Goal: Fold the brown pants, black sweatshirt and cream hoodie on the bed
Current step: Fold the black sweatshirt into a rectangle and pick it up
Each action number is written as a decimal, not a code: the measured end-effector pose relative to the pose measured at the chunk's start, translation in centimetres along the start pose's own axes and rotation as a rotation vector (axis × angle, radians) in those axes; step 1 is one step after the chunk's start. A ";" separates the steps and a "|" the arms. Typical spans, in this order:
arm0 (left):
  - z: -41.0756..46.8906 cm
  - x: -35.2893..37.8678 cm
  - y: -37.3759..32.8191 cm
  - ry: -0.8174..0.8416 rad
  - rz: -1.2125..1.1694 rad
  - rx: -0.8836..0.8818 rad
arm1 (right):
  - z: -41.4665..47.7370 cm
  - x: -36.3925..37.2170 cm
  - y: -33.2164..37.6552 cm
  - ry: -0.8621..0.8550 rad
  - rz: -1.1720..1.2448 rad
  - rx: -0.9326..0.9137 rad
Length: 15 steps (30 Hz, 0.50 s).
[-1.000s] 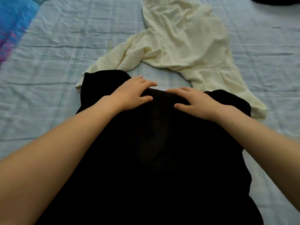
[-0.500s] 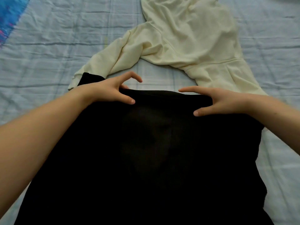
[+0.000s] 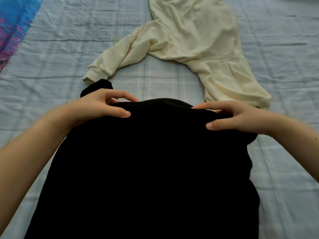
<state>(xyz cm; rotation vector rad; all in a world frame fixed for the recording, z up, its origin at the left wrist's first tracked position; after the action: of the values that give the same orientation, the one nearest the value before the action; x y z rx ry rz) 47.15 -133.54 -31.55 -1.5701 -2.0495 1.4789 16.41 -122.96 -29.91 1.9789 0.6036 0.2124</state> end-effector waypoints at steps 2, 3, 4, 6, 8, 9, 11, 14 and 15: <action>-2.9 1.3 0.0 -0.014 -0.019 -0.012 | -1.6 2.2 0.2 0.034 0.049 0.004; -4.5 2.0 0.3 -0.025 -0.029 -0.020 | -2.4 3.4 0.1 0.057 0.085 0.013; -6.0 2.7 0.5 -0.041 -0.044 -0.031 | -3.1 4.7 -0.2 0.078 0.121 0.024; -8.8 4.2 1.1 -0.073 -0.074 -0.050 | -4.7 7.4 -1.0 0.110 0.174 0.047; -11.7 5.9 2.0 -0.107 -0.101 -0.066 | -6.2 10.2 -2.1 0.146 0.219 0.087; -13.1 6.9 2.7 -0.125 -0.117 -0.079 | -6.8 11.5 -2.6 0.166 0.235 0.104; -15.8 9.2 4.1 -0.160 -0.138 -0.105 | -7.6 14.0 -3.7 0.199 0.245 0.128; -19.1 13.4 7.1 -0.222 -0.135 -0.159 | -8.5 17.8 -6.2 0.214 0.274 0.152; -20.1 14.6 8.1 -0.254 -0.126 -0.182 | -8.6 19.0 -7.0 0.215 0.287 0.151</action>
<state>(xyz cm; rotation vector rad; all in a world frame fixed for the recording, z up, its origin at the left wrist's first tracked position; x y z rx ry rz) 58.77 -110.22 -33.79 -1.3387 -2.4371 1.5521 27.08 -104.15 -34.01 2.2029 0.4793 0.5772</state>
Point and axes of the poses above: each hand's wrist, its own z-axis towards the middle knuckle, its own x-axis out of the palm, y = z × x, the point moved 7 cm from there along z, towards the middle knuckle, and after that the axes turned 12 degrees about z, right-handed, at the moved point
